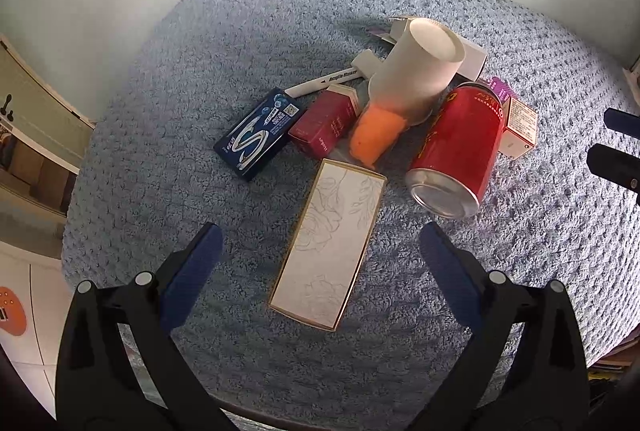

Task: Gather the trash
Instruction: 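Move the right tool toward the cream-and-red label card on the pile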

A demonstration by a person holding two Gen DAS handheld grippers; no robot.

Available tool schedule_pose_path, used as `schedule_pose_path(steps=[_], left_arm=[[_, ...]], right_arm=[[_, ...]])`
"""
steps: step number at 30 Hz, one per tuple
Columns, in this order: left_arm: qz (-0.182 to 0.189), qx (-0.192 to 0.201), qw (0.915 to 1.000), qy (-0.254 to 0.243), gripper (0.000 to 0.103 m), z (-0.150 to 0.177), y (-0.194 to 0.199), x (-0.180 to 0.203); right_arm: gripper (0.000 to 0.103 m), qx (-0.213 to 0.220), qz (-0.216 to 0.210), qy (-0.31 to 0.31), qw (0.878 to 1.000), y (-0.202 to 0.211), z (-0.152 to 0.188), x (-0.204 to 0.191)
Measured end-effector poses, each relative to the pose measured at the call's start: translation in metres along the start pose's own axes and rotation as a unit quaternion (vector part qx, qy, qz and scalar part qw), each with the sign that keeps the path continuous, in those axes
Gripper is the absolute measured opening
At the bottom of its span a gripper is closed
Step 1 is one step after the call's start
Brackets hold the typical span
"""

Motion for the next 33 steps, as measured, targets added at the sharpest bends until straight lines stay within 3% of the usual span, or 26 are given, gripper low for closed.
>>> schedule_pose_path(steps=[33], left_arm=[[-0.005,-0.024,0.9997,-0.007,0.096,0.008,-0.018,-0.001]], right_arm=[[0.097,-0.016,-0.002,0.005,1.0,-0.013,0.005,0.006]])
Point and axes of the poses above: each gripper's, at about its wrist camera, not at the fingertips, and y roughly against the way its jaws point, x to its right, z to its underside, the point moved 4 cm from there along -y, roughly the way its jaws point, and after that the axes turned 8 degrees about x, right-handed, at the moved point
